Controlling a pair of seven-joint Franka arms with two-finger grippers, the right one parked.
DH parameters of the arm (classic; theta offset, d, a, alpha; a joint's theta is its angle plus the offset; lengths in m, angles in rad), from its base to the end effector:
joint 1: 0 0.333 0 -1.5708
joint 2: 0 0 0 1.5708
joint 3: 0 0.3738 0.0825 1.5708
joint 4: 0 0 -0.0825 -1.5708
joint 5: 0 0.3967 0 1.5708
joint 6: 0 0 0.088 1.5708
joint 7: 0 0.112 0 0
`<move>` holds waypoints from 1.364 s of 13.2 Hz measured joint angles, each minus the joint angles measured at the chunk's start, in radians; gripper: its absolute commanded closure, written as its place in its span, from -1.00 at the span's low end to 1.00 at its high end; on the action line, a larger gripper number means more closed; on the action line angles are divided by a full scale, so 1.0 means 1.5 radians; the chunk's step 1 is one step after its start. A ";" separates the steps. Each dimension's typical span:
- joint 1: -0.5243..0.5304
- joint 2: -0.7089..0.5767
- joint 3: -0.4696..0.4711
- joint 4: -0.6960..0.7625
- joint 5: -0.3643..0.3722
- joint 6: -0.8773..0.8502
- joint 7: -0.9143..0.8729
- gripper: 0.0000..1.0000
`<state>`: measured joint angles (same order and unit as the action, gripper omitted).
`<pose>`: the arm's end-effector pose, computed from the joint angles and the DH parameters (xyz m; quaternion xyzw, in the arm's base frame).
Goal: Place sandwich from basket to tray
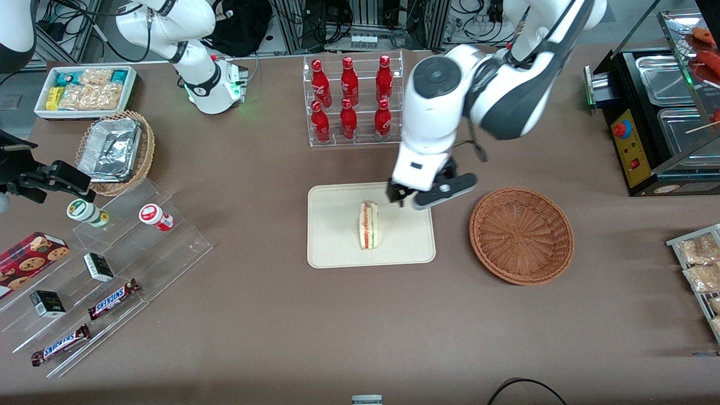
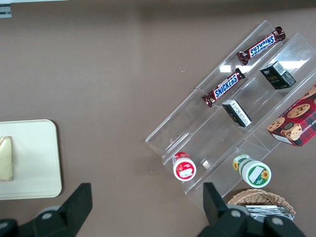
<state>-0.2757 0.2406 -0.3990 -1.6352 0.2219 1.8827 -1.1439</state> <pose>0.5406 -0.3770 0.5360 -0.9767 -0.2058 -0.0555 0.0259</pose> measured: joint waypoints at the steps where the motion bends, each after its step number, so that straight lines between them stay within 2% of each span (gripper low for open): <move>1: 0.023 -0.029 0.001 -0.014 -0.003 -0.025 0.020 -1.00; 7: 0.217 -0.159 0.008 -0.027 -0.129 -0.192 0.356 -1.00; 12: 0.360 -0.258 0.010 -0.027 -0.139 -0.326 0.633 -1.00; 14: 0.386 -0.274 0.010 -0.022 -0.140 -0.337 0.681 -1.00; 18: 0.368 -0.258 0.013 0.013 -0.140 -0.336 0.687 -1.00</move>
<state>0.2763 -0.1465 -0.3801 -1.6160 0.0122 1.3784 -0.1141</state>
